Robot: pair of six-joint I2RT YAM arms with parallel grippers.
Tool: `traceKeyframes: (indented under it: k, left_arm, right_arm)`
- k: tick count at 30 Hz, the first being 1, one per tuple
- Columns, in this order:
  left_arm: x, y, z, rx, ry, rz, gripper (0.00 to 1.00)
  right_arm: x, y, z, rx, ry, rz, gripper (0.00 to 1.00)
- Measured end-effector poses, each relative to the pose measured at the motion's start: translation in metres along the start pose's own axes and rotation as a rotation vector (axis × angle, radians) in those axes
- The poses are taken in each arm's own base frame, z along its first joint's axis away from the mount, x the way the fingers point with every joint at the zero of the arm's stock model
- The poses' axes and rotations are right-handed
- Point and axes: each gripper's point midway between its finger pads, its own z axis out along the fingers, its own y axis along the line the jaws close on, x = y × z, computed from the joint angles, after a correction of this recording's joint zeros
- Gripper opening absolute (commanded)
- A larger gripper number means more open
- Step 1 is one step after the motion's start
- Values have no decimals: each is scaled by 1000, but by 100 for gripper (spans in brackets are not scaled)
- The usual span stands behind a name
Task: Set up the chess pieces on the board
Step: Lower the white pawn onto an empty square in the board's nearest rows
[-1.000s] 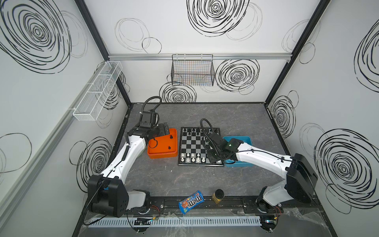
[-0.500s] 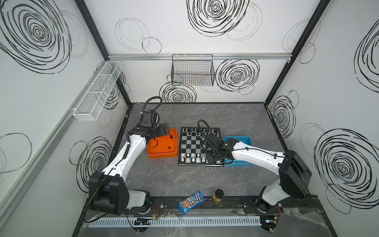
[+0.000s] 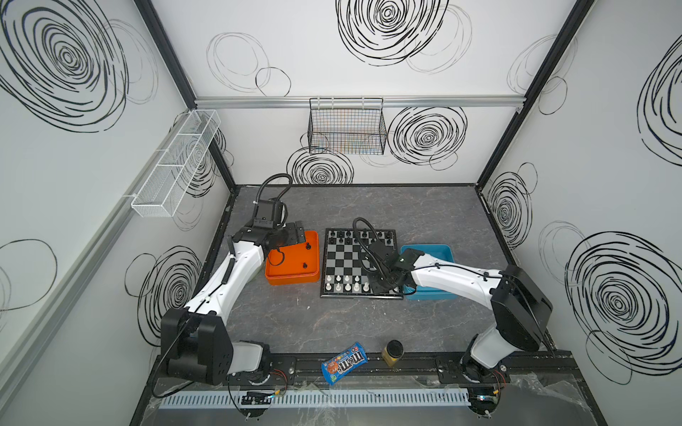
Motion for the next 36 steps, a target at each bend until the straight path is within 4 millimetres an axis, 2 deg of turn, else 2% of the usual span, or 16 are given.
traceKeyframes:
  k: [6,25,36]
  left_arm:
    - [1,0,2,-2,5,0,96]
    - [2,1,4,-3,11,0,96]
    - [2,0,4,-3,12,0,96]
  right_arm:
    - [2,0,7,10,18,2,11]
    - [0,1,9,11,19,6,12]
    - [1,1,11,11,26,9,18]
